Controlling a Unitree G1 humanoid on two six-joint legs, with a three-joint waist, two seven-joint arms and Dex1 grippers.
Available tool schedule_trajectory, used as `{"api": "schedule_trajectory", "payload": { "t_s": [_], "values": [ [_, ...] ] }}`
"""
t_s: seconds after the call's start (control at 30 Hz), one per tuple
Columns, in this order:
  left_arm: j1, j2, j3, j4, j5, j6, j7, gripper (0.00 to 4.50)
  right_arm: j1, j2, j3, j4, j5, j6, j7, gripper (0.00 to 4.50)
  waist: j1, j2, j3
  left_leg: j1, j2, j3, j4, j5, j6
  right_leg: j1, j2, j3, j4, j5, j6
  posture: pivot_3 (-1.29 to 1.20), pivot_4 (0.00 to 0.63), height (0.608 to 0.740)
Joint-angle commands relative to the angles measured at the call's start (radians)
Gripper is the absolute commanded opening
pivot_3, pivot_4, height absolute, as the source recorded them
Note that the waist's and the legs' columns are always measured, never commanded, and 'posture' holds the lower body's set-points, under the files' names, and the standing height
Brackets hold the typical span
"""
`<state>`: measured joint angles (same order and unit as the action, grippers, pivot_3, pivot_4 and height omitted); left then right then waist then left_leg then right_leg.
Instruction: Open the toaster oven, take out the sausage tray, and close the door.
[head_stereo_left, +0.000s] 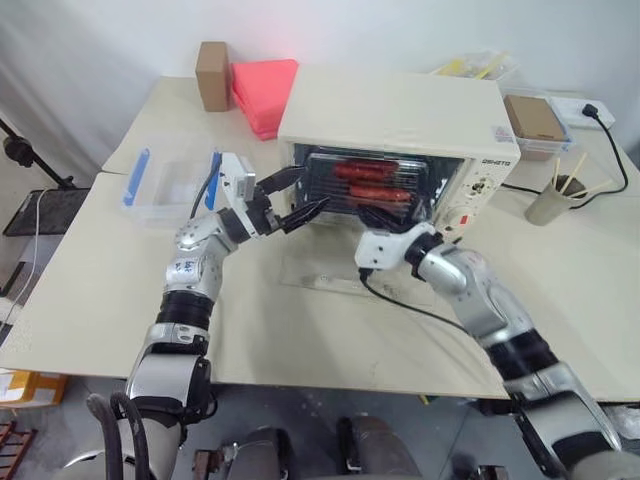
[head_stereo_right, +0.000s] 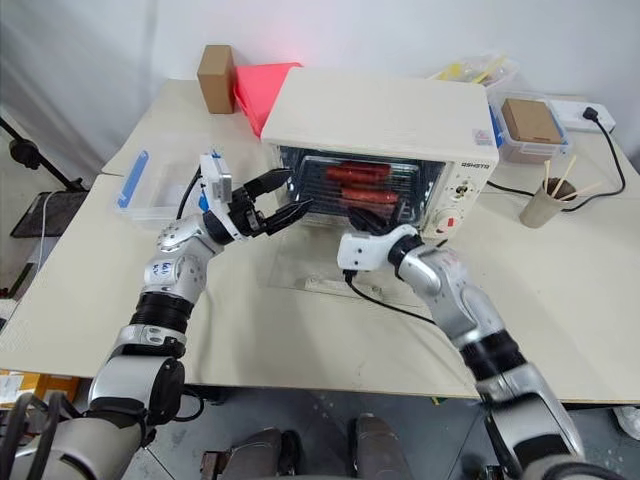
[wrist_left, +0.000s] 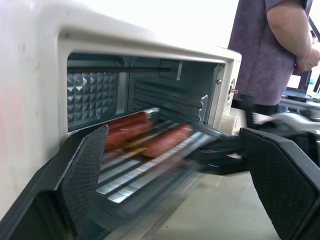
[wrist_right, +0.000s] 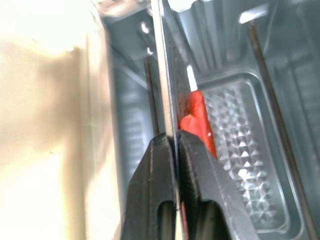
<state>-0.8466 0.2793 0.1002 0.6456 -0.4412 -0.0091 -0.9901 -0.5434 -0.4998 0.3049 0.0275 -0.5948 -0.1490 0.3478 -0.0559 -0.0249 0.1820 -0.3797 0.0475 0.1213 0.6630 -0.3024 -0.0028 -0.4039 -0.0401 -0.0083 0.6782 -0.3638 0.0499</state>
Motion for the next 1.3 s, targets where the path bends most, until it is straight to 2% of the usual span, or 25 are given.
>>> {"api": "schedule_trajectory", "payload": {
  "t_s": [0.03,0.17,0.33,0.5,0.6,0.83,1.0,1.1,1.3],
  "values": [
    [-0.026,-0.001,0.027,0.008,-0.002,-0.014,0.000,4.50,0.070,-0.002,-0.058,-0.249,0.033,0.048,0.044,0.02,0.001,0.000,0.000,0.000,0.000,0.000,0.000,0.000,0.000,0.000,0.000,0.000,0.000,0.000,0.000,0.00,0.150,0.740],
    [-0.022,0.005,0.036,0.012,-0.005,0.003,-0.001,4.50,0.191,-0.016,-0.086,-0.399,0.032,0.102,0.104,0.02,0.005,0.000,0.000,0.000,0.000,0.000,0.001,0.000,0.000,-0.001,0.000,0.000,0.000,0.000,0.000,0.00,0.150,0.740],
    [-0.007,0.011,0.047,-0.011,-0.020,0.042,-0.007,4.50,0.259,-0.046,-0.111,-0.464,0.033,0.114,0.143,0.02,0.006,0.000,0.000,0.000,-0.001,0.001,0.002,0.000,0.000,-0.001,0.000,0.001,0.000,0.000,0.000,0.00,0.150,0.740],
    [0.096,0.047,0.053,-0.177,-0.074,0.214,-0.010,4.50,0.380,-0.119,-0.141,-0.547,0.050,0.063,0.177,0.02,0.015,0.000,0.000,0.000,0.000,0.000,0.001,0.000,0.000,-0.001,0.000,0.001,0.000,0.000,0.000,0.00,0.150,0.740],
    [0.142,0.079,0.073,-0.266,-0.123,0.350,0.010,4.50,0.410,-0.135,-0.151,-0.564,0.063,0.052,0.192,0.02,0.021,-0.001,0.000,0.000,0.000,0.000,0.002,0.000,0.000,-0.001,0.000,0.001,0.000,0.000,0.000,0.00,0.150,0.740],
    [0.207,0.219,0.167,-0.443,-0.405,1.037,0.141,4.50,0.434,-0.182,-0.177,-0.580,0.110,0.021,0.242,0.02,0.025,-0.001,0.000,0.000,-0.001,0.000,0.003,0.000,0.000,-0.001,0.000,0.002,0.001,0.000,0.000,0.00,0.150,0.740],
    [0.186,0.245,0.223,-0.448,-0.512,1.377,0.269,4.50,0.399,-0.188,-0.170,-0.556,0.130,-0.017,0.257,0.02,0.026,-0.001,0.000,0.000,-0.001,-0.001,0.003,0.000,0.000,-0.001,-0.001,0.002,0.002,0.000,0.000,0.00,0.150,0.740],
    [0.172,0.222,0.265,-0.448,-0.545,1.460,0.316,4.50,0.376,-0.183,-0.158,-0.545,0.134,-0.034,0.265,0.02,0.027,-0.001,0.001,0.000,-0.001,-0.001,0.003,0.000,0.000,-0.001,-0.001,0.002,0.002,0.000,0.000,0.00,0.150,0.740],
    [0.134,0.076,0.429,-0.388,-0.608,1.620,0.483,4.50,0.267,-0.179,-0.092,-0.469,0.171,-0.128,0.308,0.02,0.025,-0.001,0.001,0.001,-0.001,0.000,0.004,0.000,-0.001,-0.001,-0.001,0.002,0.002,0.000,0.000,0.00,0.150,0.740]
  ]
}}
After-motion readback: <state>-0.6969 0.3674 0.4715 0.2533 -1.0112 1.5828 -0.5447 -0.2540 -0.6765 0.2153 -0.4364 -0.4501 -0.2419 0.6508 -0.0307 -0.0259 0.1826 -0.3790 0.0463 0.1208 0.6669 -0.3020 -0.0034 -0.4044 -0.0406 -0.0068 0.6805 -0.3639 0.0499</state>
